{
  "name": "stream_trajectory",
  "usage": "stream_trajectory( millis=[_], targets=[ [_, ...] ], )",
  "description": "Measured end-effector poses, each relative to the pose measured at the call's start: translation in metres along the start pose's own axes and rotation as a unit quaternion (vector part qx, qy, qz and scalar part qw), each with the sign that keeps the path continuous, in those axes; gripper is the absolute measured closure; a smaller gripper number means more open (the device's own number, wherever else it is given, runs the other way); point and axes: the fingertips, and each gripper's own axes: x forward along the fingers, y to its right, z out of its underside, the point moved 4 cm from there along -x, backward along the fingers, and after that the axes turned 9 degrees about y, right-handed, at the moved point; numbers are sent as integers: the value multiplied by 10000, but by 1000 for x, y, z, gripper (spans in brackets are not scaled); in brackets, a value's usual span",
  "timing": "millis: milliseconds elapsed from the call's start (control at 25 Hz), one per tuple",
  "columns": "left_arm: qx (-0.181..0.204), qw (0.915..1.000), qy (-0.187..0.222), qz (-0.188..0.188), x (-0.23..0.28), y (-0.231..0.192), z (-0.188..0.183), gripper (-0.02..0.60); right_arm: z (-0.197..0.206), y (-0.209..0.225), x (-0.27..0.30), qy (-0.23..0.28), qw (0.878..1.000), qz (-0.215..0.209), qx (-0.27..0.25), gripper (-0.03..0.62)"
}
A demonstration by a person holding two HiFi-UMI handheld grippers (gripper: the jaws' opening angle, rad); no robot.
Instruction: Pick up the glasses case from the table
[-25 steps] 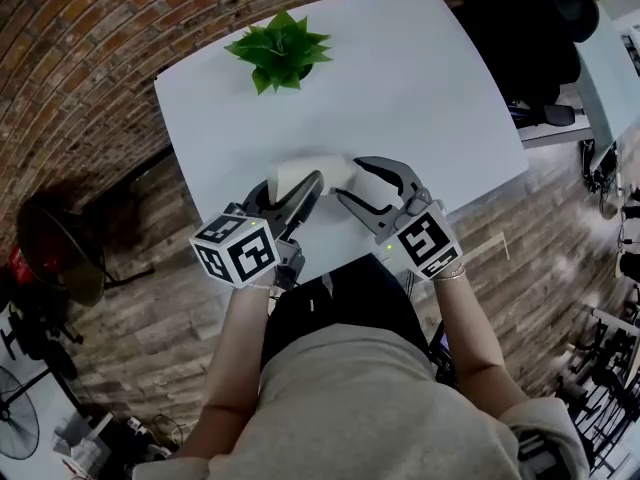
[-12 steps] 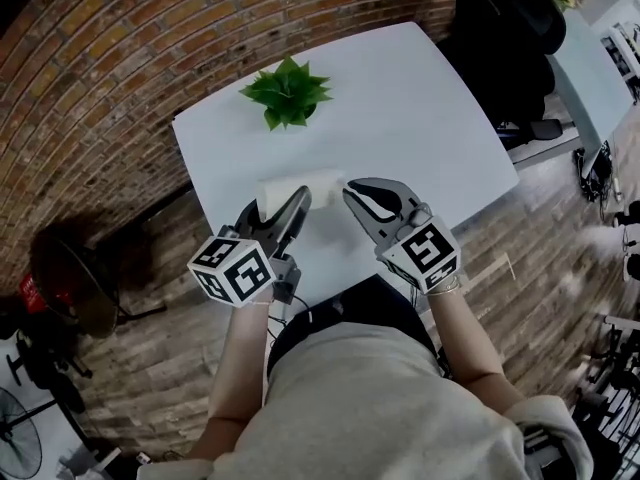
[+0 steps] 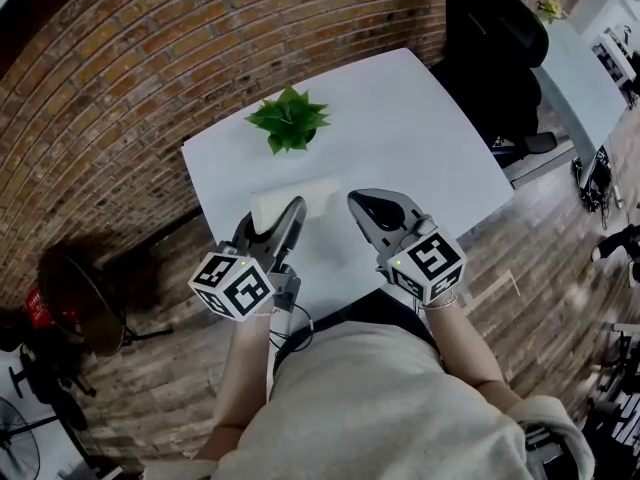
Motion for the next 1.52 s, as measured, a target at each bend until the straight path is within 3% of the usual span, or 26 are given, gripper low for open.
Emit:
stream_trajectory(
  millis=[360, 600, 960, 1520],
  targets=[
    [234, 9985, 439, 224, 3, 17, -12, 430, -25, 8, -1, 342, 9990, 251, 111, 595],
    [426, 9985, 258, 217, 5, 25, -5, 430, -27, 11, -3, 517, 9983, 242, 90, 595],
    [616, 9979, 78, 178, 9, 33, 6, 430, -12, 15, -3, 458, 9972, 280, 515, 595],
    [431, 9990, 86, 79, 8, 28, 14, 430, -4, 19, -13, 344, 9978, 355, 445, 595]
  ],
)
